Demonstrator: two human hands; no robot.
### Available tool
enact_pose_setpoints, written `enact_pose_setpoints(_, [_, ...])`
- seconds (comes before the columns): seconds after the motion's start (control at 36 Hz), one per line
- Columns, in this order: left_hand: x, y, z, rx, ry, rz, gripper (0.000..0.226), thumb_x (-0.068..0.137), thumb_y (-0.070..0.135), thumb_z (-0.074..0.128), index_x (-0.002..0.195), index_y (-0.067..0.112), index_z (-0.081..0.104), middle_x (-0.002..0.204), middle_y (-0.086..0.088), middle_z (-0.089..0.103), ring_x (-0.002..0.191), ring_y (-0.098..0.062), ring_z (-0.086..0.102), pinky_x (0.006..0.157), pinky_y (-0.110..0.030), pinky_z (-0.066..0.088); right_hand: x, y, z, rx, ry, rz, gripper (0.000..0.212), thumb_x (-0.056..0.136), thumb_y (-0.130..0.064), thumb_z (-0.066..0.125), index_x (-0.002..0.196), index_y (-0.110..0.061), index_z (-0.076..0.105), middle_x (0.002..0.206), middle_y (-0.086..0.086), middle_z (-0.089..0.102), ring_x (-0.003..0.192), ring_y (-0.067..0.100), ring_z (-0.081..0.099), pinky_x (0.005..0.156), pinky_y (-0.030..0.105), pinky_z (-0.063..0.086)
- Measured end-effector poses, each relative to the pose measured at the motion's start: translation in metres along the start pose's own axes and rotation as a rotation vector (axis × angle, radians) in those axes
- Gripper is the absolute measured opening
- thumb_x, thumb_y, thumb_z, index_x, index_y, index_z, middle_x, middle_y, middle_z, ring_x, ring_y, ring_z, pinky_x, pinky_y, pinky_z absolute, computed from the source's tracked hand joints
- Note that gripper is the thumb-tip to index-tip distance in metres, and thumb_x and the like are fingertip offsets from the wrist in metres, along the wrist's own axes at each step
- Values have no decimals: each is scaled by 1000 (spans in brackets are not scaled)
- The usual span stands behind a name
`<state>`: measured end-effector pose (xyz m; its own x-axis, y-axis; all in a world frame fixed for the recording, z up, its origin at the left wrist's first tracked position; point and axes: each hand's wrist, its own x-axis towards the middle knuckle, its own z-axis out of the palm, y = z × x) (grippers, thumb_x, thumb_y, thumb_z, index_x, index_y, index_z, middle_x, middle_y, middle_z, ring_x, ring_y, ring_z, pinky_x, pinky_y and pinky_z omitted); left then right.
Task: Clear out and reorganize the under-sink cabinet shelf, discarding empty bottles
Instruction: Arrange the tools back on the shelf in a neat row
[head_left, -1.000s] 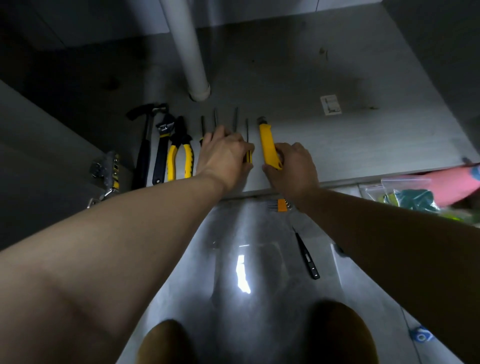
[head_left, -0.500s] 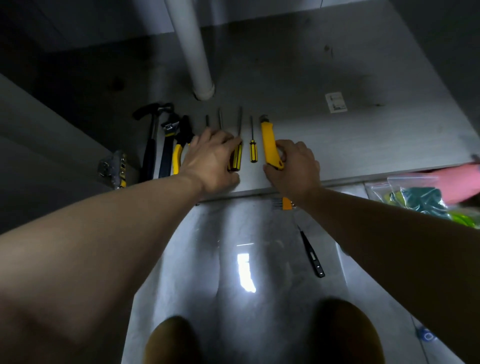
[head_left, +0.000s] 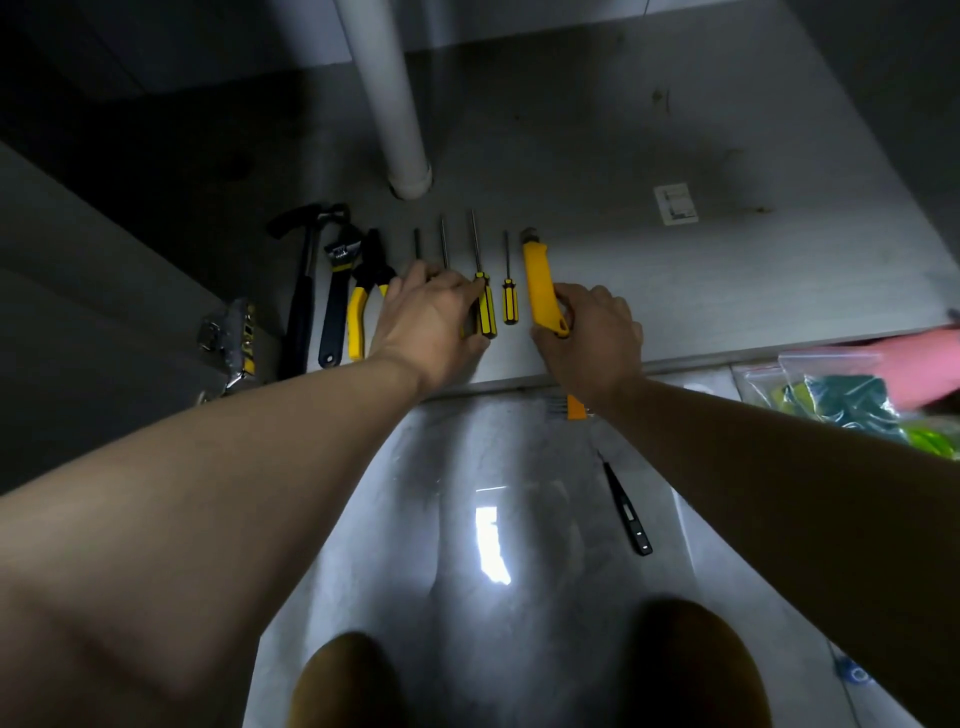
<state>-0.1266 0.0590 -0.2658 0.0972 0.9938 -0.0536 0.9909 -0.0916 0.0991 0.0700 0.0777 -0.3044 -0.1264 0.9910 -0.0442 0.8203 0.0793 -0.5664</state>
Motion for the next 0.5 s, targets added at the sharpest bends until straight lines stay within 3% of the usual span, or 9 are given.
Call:
enact_pose_setpoints(0.17, [-6,7,-3,-24,11,-29,72,86,52,69,149,24,48,143,2,55,136,-27,36,107,-43,30,-3,5,-8,39,-59,-35,65,88,-47,69,143,-20,47,122,9,55,116,28,49,98,45,43])
enact_pose_setpoints(0.22, [-13,13,-4,-51,34,-30,70,85,49,70,147,23,49,141,0,55,134,-28,37,106,-41,31,-10,9,-15,92,-63,-56,67,86,-44,73,141,-17,45,120,7,53,112,24,49,94,41,46])
enact_pose_setpoints(0.31, [-31,26,-3,-42,135,32,54,87,42,69,136,22,57,129,-3,56,124,-28,43,101,-41,38,-27,22,-30,154,-73,-107,40,86,-33,74,116,-21,51,99,-4,51,89,16,52,73,33,47])
enact_pose_setpoints(0.39, [-54,50,3,-72,200,159,29,93,32,62,119,20,60,115,-4,54,109,-26,49,90,-38,42,-55,43,-46,124,-161,-203,14,91,-24,64,89,-26,50,71,-8,52,65,9,51,56,33,41])
enact_pose_setpoints(0.44, [-67,69,12,-111,118,251,18,96,29,56,110,18,61,109,-4,53,100,-26,53,83,-39,45,-79,60,-51,14,-242,-232,15,93,-30,59,81,-28,50,64,-9,53,60,6,52,55,29,38])
enact_pose_setpoints(0.5, [-79,85,24,-196,-38,266,16,99,28,51,109,18,58,110,-4,51,93,-27,56,76,-43,50,-101,78,-47,-124,-365,-173,13,92,-36,57,82,-29,54,68,-9,59,65,12,61,57,29,44])
